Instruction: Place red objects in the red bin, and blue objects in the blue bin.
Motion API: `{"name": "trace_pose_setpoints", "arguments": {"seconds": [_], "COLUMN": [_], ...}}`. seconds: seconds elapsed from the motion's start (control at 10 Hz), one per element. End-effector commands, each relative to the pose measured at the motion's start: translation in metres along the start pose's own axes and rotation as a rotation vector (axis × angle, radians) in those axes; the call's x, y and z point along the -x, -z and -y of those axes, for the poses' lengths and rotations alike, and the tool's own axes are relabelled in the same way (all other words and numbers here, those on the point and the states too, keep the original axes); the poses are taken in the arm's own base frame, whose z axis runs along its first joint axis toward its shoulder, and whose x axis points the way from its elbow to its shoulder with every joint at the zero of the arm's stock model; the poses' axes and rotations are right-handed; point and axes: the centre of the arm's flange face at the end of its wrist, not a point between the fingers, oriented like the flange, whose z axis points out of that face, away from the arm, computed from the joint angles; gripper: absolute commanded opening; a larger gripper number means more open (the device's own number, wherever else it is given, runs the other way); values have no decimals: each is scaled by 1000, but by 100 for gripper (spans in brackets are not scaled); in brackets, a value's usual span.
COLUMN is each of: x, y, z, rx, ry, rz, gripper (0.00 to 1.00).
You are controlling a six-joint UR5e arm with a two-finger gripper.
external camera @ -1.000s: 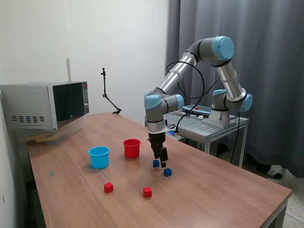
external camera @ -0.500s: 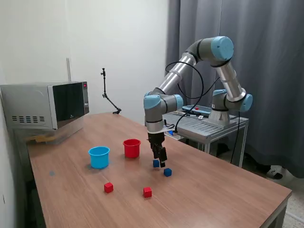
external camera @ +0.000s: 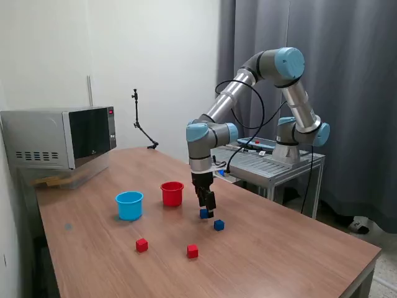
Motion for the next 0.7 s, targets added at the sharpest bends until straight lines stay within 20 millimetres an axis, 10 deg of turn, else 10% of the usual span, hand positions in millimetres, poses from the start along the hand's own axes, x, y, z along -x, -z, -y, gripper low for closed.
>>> {"name": "trace_pose_setpoints", "arguments": {"seconds": [0.0, 0.2, 0.3, 0.6], "x": [-1, 0, -1, -1], "y": [-1, -3, -3, -3], "z": [1, 2, 3, 3], "rx": [-3, -6, -9, -8], "ry": [1, 1, 2, 3], "rz": [0, 1, 2, 5], "gripper": [100, 100, 0, 0]}}
